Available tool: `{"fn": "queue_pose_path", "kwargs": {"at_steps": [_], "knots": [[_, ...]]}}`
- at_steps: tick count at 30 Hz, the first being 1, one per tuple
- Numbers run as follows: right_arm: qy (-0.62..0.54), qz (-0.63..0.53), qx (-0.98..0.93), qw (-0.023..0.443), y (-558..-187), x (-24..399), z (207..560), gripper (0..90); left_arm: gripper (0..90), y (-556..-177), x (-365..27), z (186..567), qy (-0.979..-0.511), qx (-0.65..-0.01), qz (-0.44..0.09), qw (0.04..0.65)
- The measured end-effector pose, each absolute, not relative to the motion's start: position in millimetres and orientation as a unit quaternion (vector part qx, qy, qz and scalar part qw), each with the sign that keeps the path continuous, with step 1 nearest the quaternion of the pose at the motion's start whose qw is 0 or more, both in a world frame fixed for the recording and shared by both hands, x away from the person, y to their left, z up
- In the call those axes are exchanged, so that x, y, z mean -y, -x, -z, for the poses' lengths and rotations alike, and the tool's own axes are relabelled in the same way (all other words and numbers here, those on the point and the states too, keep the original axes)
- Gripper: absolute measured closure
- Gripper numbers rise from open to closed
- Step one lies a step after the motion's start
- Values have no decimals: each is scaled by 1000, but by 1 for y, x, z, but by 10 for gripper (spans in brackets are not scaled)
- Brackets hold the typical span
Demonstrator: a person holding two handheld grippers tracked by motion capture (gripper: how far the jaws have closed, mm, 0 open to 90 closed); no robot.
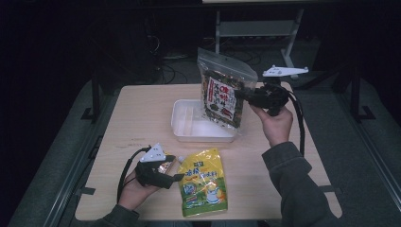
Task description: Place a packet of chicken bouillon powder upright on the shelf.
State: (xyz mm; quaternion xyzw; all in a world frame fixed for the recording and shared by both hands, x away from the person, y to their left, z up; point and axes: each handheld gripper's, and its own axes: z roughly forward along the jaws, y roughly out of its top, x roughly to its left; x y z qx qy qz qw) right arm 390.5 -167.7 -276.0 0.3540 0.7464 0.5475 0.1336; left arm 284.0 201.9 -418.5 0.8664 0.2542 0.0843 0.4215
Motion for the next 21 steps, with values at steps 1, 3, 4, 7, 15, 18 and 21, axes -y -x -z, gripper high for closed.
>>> {"fn": "queue_pose_path", "kwargs": {"at_steps": [1, 3, 4, 7, 15, 18, 21], "knots": [[-353, -547, -746, 139, -393, 164, 277, 753, 224, -284, -202, 419, -866, -254, -85, 421], [-355, -546, -745, 142, -398, 161, 278, 753, 224, -285, -202, 419, -866, -256, -83, 422], [-356, -545, -746, 145, -401, 159, 280, 753, 225, -285, -203, 419, -865, -256, -83, 423], [-358, -543, -745, 148, -408, 155, 282, 753, 225, -285, -203, 419, -866, -255, -82, 422], [-359, -540, -744, 162, -423, 144, 289, 753, 225, -286, -208, 419, -862, -262, -84, 425], [-357, -540, -745, 162, -429, 142, 294, 753, 225, -287, -209, 419, -862, -261, -83, 426], [-360, -534, -748, 162, -434, 140, 301, 753, 225, -287, -210, 419, -862, -262, -84, 426]]}}
